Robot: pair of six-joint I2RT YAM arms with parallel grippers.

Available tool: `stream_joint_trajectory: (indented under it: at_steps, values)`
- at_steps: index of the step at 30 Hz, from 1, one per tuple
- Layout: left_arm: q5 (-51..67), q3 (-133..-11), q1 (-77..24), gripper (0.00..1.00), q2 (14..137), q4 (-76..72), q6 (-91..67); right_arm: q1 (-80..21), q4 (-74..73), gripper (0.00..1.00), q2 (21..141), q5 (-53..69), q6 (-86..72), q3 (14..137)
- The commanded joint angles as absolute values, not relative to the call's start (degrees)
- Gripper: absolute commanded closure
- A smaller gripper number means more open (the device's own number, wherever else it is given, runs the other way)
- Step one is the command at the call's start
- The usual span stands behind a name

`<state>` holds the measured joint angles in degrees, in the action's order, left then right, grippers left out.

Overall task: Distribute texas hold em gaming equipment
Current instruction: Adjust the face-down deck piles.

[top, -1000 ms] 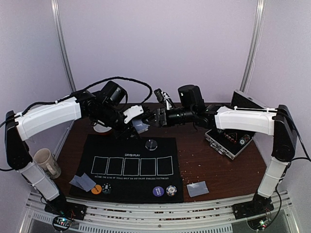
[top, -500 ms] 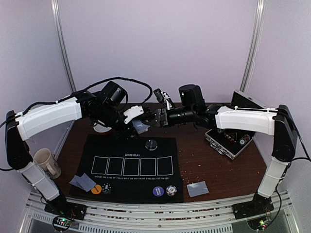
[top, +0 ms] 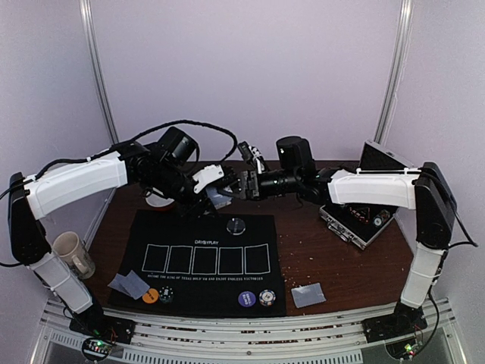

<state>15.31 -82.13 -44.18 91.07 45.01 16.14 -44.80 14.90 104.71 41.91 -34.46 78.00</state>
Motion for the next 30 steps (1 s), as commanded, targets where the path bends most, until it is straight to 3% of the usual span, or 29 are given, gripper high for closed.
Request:
stream_joint_trajectory:
  at_steps: [1, 7, 14, 19, 21, 27, 30]
  values:
    - [16.53, -82.78, -44.65, 0.55, 91.57, 44.42, 16.45, -45.39, 23.11, 0.3, 106.79, 45.61, -38.46, 79.26]
    - [16.52, -82.99, -44.65, 0.55, 92.38, 44.47, 16.08, -45.94, 27.76, 0.35, 108.54, 46.13, -42.11, 78.19]
    - [15.23, -83.09, -44.65, 0.55, 92.76, 44.47, 15.93, -46.14, 27.46, 0.65, 109.08, 46.29, -42.51, 78.21]
    - [10.94, -82.18, -44.63, 0.52, 92.65, 42.86, 15.65, -46.22, 26.11, 0.96, 108.09, 46.5, -41.97, 77.28]
    - [8.33, -81.26, -44.56, 0.45, 92.42, 41.27, 15.77, -46.24, 26.42, 1.0, 107.64, 46.63, -42.42, 76.56]
    - [6.02, -75.61, -44.57, 0.16, 90.09, 32.87, 19.19, -46.54, 30.56, 1.0, 107.04, 47.52, -46.31, 74.54]
    - [5.1, -74.09, -44.56, 0.1, 88.93, 29.95, 20.12, -46.65, 32.02, 1.0, 106.81, 47.48, -47.87, 73.74]
